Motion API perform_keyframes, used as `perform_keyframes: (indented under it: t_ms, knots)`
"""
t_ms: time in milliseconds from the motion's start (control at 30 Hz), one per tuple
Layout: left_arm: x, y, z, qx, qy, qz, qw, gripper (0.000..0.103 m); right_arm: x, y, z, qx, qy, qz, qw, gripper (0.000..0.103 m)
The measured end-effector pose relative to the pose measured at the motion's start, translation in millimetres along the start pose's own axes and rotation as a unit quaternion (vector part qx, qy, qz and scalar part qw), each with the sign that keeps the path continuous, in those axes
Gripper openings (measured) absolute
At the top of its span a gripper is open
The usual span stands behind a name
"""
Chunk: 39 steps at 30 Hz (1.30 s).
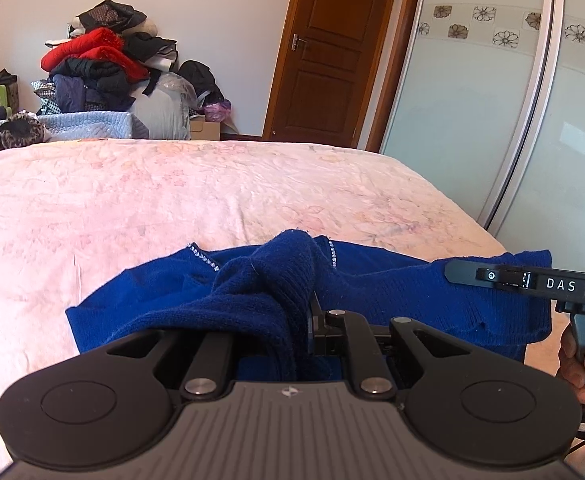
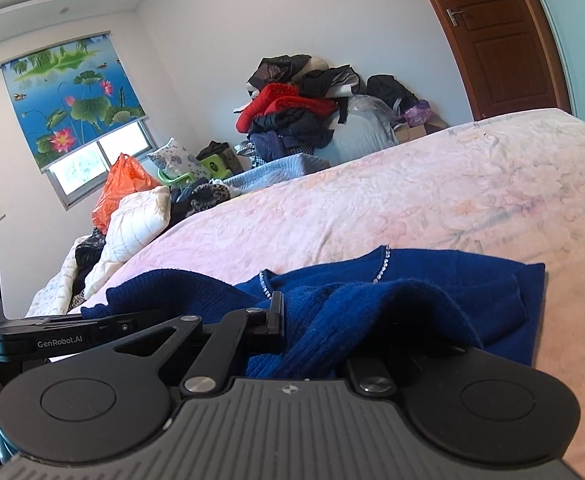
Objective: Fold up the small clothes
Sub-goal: 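Carry the held hem over the beaded collar with both tools, then lower the hem onto the collar and open both tools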
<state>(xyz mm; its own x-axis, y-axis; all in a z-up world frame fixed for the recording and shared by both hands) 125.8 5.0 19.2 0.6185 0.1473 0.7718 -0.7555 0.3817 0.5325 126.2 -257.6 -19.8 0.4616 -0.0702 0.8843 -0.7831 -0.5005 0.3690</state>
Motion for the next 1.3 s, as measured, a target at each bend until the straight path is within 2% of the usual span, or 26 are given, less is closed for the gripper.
perform_keyframes:
  t_ms: [133,367,500,667,1033,1200,1300]
  knots:
    - [7.5,-9.5,-2.0,0.002,-0.004,-0.002,1.0,0.014,5.3,-9.4,6.1,-0.006,0.001,0.002,1.0,0.009]
    - [21.0,-43.0,-14.8,0.004,0.016,-0.03,0.9994,0.014,9.7,-40.4,23.5,-0.017,-0.002,-0.018,1.0,0.009]
    - [21.2,-70.2,-22.0,0.016,0.013,-0.057,0.9982,0.014,3.7,-63.9,36.2,-0.02,-0.014,-0.04,0.999,0.01]
    - [16.4,-98.2,-36.1,0.043,0.038,-0.085,0.9947,0.015,-12.7,-93.2,51.9,-0.019,-0.037,-0.074,0.996,0.014]
    - [11.4,-113.0,-40.2,0.062,0.044,-0.1,0.9921,0.016,-29.0,-111.0,65.5,-0.02,-0.055,-0.097,0.994,0.017]
    - [11.6,-111.9,-43.9,0.052,0.057,-0.104,0.9916,0.017,-31.7,-107.8,68.3,-0.015,-0.062,-0.103,0.993,0.036]
    - [14.4,-107.5,-51.5,0.028,0.08,-0.11,0.9903,0.026,-33.0,-99.7,67.0,-0.004,-0.065,-0.108,0.992,0.048]
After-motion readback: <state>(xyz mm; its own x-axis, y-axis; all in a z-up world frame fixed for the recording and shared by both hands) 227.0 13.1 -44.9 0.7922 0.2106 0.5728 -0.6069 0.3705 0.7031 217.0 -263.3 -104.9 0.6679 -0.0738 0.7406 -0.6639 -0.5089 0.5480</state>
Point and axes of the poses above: each gripper's, at about its wrist camera, not at the fingertips, and y roughly against the way its jaws point, z to its right, x to its top, the point moved 4 cm from there along -y, roughly the way its jaws point, and after that the axes turned 12 degrees about y, right-handed, at the moved point
